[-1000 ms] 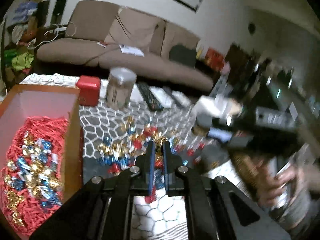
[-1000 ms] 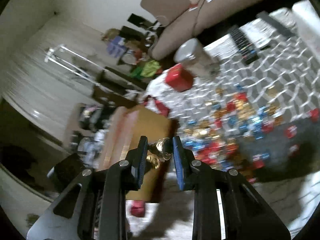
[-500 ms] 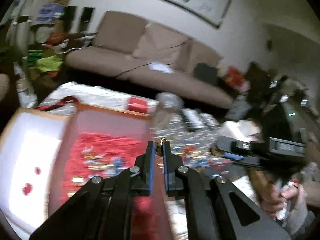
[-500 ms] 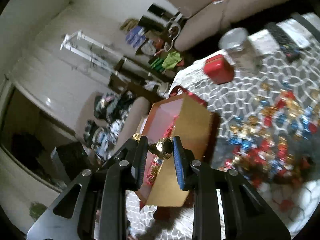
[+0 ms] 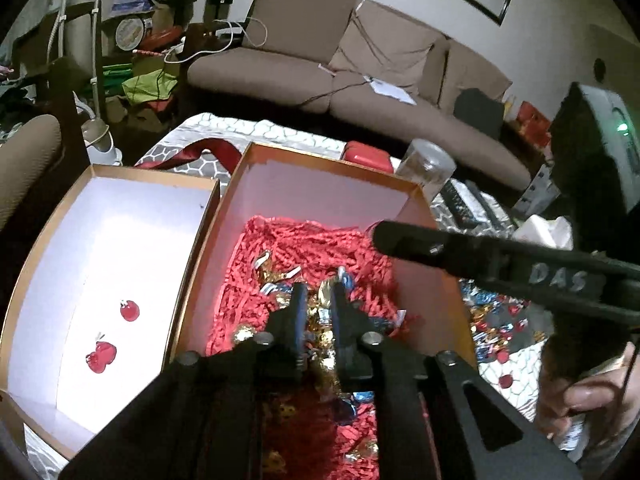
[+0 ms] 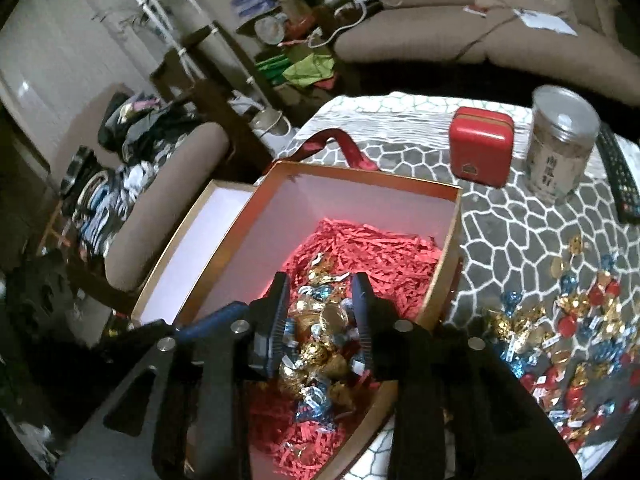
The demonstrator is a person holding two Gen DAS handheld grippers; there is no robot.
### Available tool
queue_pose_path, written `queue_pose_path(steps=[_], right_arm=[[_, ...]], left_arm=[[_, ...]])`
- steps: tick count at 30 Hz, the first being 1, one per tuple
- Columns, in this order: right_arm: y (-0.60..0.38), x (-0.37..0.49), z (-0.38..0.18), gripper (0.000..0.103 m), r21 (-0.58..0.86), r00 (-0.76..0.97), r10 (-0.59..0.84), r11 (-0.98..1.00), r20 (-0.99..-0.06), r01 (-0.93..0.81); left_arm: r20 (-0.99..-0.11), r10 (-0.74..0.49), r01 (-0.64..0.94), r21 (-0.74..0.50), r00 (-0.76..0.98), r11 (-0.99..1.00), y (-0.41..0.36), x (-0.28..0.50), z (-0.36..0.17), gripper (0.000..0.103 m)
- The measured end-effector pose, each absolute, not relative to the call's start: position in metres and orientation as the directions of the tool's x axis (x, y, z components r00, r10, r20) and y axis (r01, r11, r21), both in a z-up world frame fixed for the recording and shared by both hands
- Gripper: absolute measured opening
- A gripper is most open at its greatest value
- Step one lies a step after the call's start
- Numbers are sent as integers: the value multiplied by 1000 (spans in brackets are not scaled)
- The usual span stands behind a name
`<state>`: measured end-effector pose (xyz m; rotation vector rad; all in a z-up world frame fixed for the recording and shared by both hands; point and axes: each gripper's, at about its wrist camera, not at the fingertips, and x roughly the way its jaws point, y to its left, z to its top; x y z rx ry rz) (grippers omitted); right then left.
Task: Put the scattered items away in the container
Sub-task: 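Carry both kisses into the red-shred gift box and open both tools, then move both tools back over the scattered chocolates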
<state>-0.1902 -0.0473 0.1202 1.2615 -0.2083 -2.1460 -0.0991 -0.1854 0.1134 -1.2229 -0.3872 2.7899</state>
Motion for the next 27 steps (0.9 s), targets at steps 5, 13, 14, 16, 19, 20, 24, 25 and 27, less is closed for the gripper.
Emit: queue_pose_path(steps=[5,13,14,16,19,20,24,25,27], right_arm=[[-31,-187,125,32,454,-352,-602,-786,-717,420],[5,-162,143,32,429,-380,-586,-798,-716,422],[10,-159,146,32,426,-381,-584,-799,-717,423],[23,-149,153,32,409,-396,-573,-807,-717,426],[44,-133,165,32,376,-431,-547,-826,-718,420],[53,-128,168,32,369,-443,-537,-833,-718,412],[89,-114,170,33,371,-474,-512,-854,-716,364],[99,-111,168,36,371,-482,-502,-862,-718,345],[117,-109,163,36,373,-494,-485,-874,-722,312]], left_arm=[[-702,131,42,-223,-700,-974,-186,-91,120,26],[-669,127,8,-195,-733,-981,-168,-85,134,31],[-667,126,4,-189,-734,-982,-164,-84,136,31],[-662,131,-10,-184,-738,-983,-155,-82,139,31],[-657,149,-40,-178,-739,-983,-138,-79,143,31],[-655,155,-54,-172,-739,-984,-132,-78,144,31],[-652,180,-98,-160,-737,-982,-109,-75,147,31],[-651,186,-106,-160,-736,-981,-105,-74,148,31],[-649,202,-129,-159,-734,-979,-94,-72,149,31]])
